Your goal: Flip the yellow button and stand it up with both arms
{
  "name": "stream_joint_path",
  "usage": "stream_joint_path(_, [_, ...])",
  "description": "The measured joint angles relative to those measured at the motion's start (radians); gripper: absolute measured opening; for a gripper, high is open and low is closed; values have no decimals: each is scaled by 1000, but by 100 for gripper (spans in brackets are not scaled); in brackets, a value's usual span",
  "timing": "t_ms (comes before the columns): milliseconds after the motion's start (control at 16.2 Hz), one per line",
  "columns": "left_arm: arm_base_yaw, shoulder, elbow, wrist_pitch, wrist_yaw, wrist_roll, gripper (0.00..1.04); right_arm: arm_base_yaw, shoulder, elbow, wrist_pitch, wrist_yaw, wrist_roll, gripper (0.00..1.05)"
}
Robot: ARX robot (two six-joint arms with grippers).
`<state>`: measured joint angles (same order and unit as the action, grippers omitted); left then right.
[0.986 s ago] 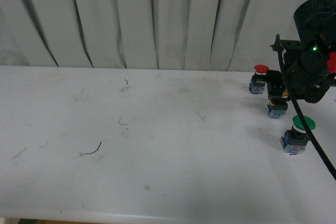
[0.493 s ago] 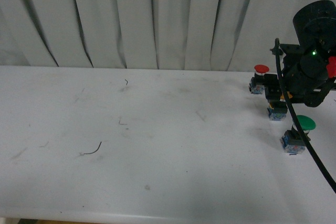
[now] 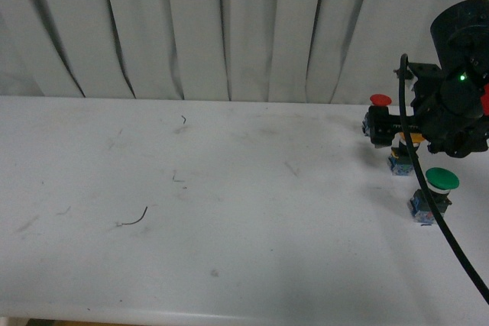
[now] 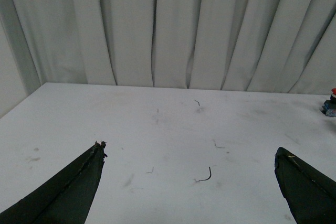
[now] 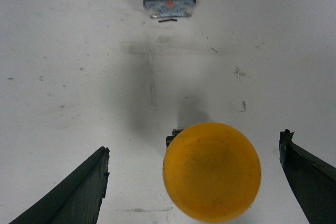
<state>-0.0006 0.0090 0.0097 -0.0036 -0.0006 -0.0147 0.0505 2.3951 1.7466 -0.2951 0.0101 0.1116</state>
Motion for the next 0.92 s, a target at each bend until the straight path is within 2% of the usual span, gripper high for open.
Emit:
stream_joint_path(123, [0, 0, 0, 0, 0, 0, 98, -16, -90, -70, 51, -27, 0, 98])
stream_joint_path(246, [0, 0, 0, 0, 0, 0, 98, -48, -222, -183, 171, -63, -18, 98])
stream_joint_path(370, [0, 0, 0, 0, 0, 0, 98, -91, -402, -359, 339, -95, -85, 98])
stream_joint_path(431, [0, 0, 0, 0, 0, 0, 98, -119, -539, -489, 443, -150, -119, 98])
stream_joint_path(493, [0, 0, 0, 0, 0, 0, 98, -129, -652, -616, 607, -155, -129, 95])
stream_joint_path(555, [0, 0, 0, 0, 0, 0, 98, -129, -808, -798, 824, -90, -127, 82])
stream_joint_path(616, [0, 0, 0, 0, 0, 0, 98, -118, -1013, -986, 887, -73, -126, 69])
stream_joint_path(678, [0, 0, 0, 0, 0, 0, 98, -74, -1204, -1138, 859, -24, -125, 58])
stream_joint_path(801, [0, 0, 0, 0, 0, 0, 98, -46, -1426, -1344, 897, -21, -123, 34])
stream_joint_path(924, [0, 0, 0, 0, 0, 0, 98, -49, -1450, -1380, 900, -9, -123, 27])
